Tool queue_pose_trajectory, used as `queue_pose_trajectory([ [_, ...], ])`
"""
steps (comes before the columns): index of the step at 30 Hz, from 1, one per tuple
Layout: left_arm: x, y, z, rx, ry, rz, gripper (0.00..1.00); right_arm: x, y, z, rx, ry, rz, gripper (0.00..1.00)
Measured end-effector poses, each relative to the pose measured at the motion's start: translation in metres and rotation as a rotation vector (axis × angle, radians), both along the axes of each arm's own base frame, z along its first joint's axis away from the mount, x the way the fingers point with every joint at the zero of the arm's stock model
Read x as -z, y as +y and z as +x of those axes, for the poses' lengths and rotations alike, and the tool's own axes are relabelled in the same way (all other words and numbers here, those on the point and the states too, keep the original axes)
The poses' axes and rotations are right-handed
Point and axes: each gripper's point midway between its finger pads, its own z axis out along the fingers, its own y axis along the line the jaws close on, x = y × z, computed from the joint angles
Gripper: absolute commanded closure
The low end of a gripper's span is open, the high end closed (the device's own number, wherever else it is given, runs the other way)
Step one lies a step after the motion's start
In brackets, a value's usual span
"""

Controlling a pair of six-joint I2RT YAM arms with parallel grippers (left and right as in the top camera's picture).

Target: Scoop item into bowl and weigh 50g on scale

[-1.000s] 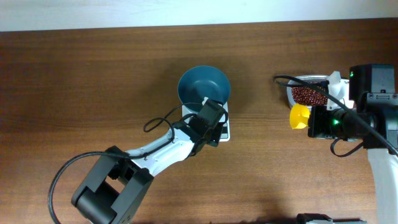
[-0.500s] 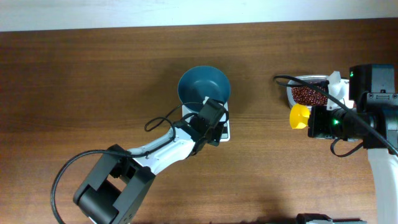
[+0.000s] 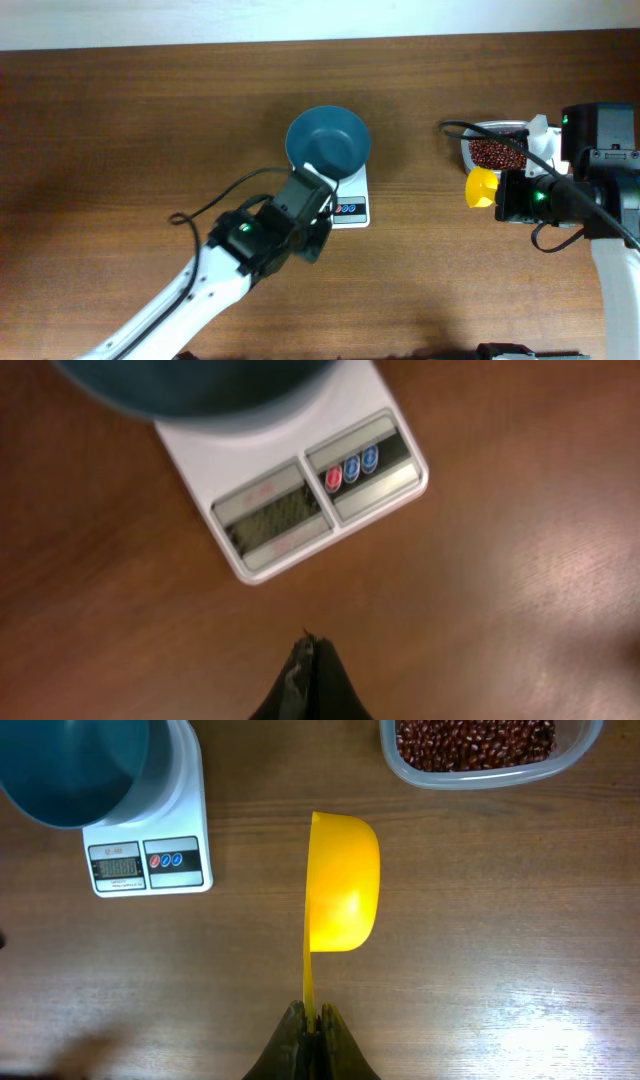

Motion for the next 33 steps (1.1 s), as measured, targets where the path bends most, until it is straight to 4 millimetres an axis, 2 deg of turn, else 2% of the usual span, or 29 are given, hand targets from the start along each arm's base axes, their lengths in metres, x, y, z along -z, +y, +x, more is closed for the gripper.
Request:
queue_pose_trajectory([
  [1,-0.008,0.015,-0.018,0.06,0.01,0.05,1.0,0.0,0.0,0.0,0.0,-0.001,0.0,0.96],
  [4,-0.031,0.031,-0.033,0.118,-0.04,0.057,0.95,0.0,0.0,0.0,0.0,-0.001,0.0,0.96],
  [5,-0.039,0.036,-0.034,0.117,-0.064,0.055,0.88,0.0,0.0,0.0,0.0,-0.001,0.0,0.96],
  [6,-0.046,0.048,-0.032,0.091,-0.091,0.065,0.88,0.0,0.0,0.001,0.0,-0.003,0.0,0.96],
  [7,-0.05,0.057,-0.028,0.06,-0.11,0.071,0.83,-0.001,0.0,0.001,0.0,-0.005,0.0,0.96],
  [8,-0.057,0.075,-0.019,-0.005,-0.15,0.1,0.75,-0.001,0.0,0.002,0.0,-0.009,-0.001,0.96],
  [9,-0.06,0.089,-0.013,-0.053,-0.174,0.128,0.76,-0.001,0.0,0.002,0.0,-0.009,-0.001,0.96],
  [10,-0.061,0.101,-0.007,-0.099,-0.187,0.154,0.85,-0.001,0.0,0.002,0.0,-0.009,-0.001,0.96],
  [11,-0.063,0.118,-0.001,-0.146,-0.205,0.203,0.84,-0.001,0.0,0.002,0.0,-0.009,-0.001,0.96],
  [12,-0.064,0.131,0.004,-0.158,-0.219,0.25,0.81,-0.001,0.0,0.002,0.0,-0.009,0.0,0.96],
  [14,-0.066,0.144,0.012,-0.14,-0.245,0.321,0.7,-0.001,0.0,0.002,-0.001,-0.008,-0.001,0.96],
  [16,-0.071,0.147,0.029,-0.1,-0.299,0.374,0.54,-0.001,0.0,0.002,0.0,-0.009,0.0,0.96],
  [17,-0.074,0.148,0.038,-0.088,-0.326,0.389,0.18,-0.001,0.0,0.001,-0.001,-0.006,0.001,0.96],
  [18,-0.074,0.149,0.043,-0.075,-0.333,0.405,0.01,0.0,0.001,0.001,-0.002,-0.003,0.004,0.96],
  [20,-0.071,0.149,0.045,-0.058,-0.328,0.428,0.01,-0.003,0.0,0.007,-0.002,-0.032,0.002,0.96],
  [22,-0.068,0.149,0.047,-0.046,-0.319,0.439,0.01,-0.012,0.001,0.024,-0.006,-0.109,0.005,0.96],
  [24,-0.062,0.147,0.042,-0.025,-0.29,0.435,0.01,-0.015,0.002,0.03,-0.012,-0.137,0.014,0.96],
  [26,-0.057,0.131,0.038,0.07,-0.272,0.376,0.01,-0.022,0.003,0.042,-0.018,-0.195,0.019,0.96],
  [29,-0.046,0.103,0.015,0.325,-0.201,0.279,0.01,-0.028,0.002,0.063,-0.021,-0.257,0.017,0.96],
  [31,-0.053,0.104,0.003,0.402,-0.15,0.224,0.01,-0.023,0.002,0.07,-0.02,-0.248,0.018,0.96],
  [33,-0.08,0.108,-0.003,0.458,-0.153,0.158,0.01,-0.017,0.001,0.076,-0.021,-0.233,0.02,0.96],
])
